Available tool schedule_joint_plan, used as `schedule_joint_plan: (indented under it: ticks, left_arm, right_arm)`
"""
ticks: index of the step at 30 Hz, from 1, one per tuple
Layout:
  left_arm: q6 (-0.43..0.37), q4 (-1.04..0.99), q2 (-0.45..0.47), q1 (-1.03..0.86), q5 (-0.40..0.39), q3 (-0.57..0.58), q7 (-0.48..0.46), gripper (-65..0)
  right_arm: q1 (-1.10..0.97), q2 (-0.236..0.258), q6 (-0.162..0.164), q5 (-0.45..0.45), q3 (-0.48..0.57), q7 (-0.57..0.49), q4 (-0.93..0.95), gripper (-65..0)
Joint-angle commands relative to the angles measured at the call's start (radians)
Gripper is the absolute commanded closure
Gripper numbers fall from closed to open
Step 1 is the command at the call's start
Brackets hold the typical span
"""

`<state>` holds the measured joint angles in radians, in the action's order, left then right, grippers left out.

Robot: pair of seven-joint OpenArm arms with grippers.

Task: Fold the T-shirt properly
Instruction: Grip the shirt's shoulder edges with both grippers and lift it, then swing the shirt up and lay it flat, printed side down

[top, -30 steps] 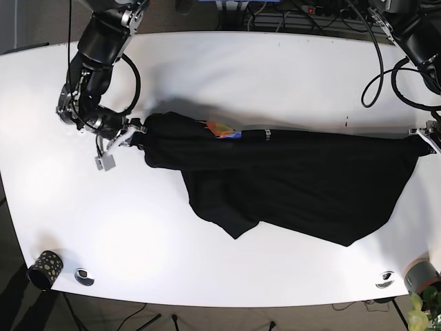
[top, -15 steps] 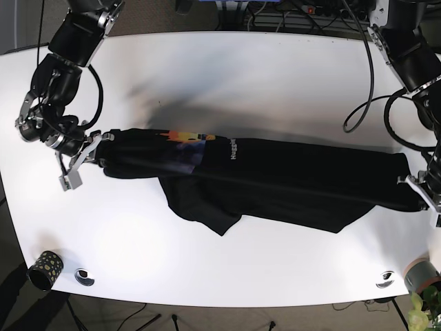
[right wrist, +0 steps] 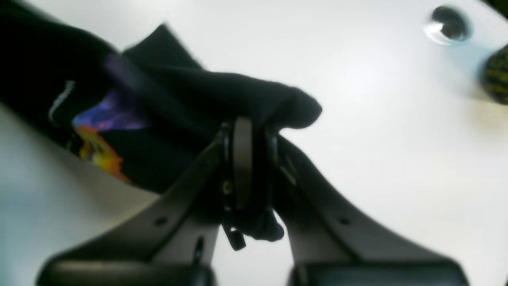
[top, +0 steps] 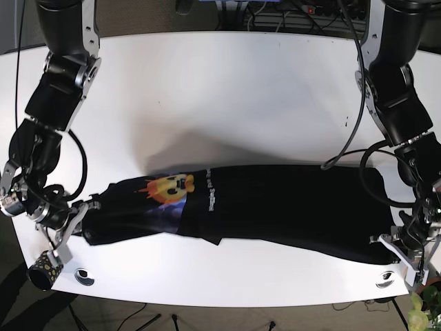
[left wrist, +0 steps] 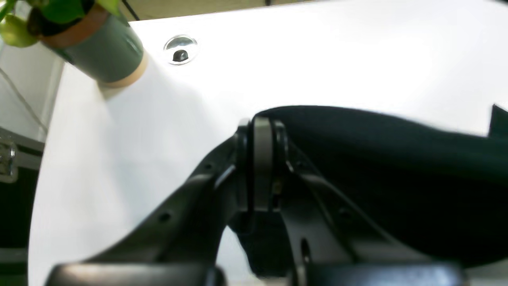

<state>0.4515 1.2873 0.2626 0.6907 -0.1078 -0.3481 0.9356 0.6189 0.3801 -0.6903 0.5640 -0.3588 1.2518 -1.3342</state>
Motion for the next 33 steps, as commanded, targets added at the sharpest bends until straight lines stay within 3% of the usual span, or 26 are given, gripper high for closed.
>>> schedule_joint_plan:
  ticks: [1,4,16,24,33]
  left_arm:
    - [-0.01,-0.03,0.016,0.103,-0.013,-0.001,-0.03,0.0]
    - [-0.021,-0.065,0.019,0.189,-0.013,-0.003,-0.03,0.0]
    - [-0.021,-0.228,0.125,0.618,-0.014,0.002,-0.031,0.0]
    - [-0.018,-0.225,0.148,0.618,-0.019,0.001,-0.023,0.0]
    - [-0.016,-0.011,0.171,0.355,-0.022,-0.006,-0.023,0.0]
  right_arm:
    - [0.108,0.03,-0.008,0.015,0.042,-0.039,0.038,0.0]
    - [0.203,0.058,-0.008,0.015,0.086,-0.039,0.083,0.0]
    - [0.6,0.066,-0.008,0.02,0.298,-0.024,0.104,0.0]
    - [0.665,0.066,-0.008,0.021,0.318,-0.005,0.1,0.0]
    - [0.344,0.056,-0.008,0.023,0.154,0.041,-0.023,0.0]
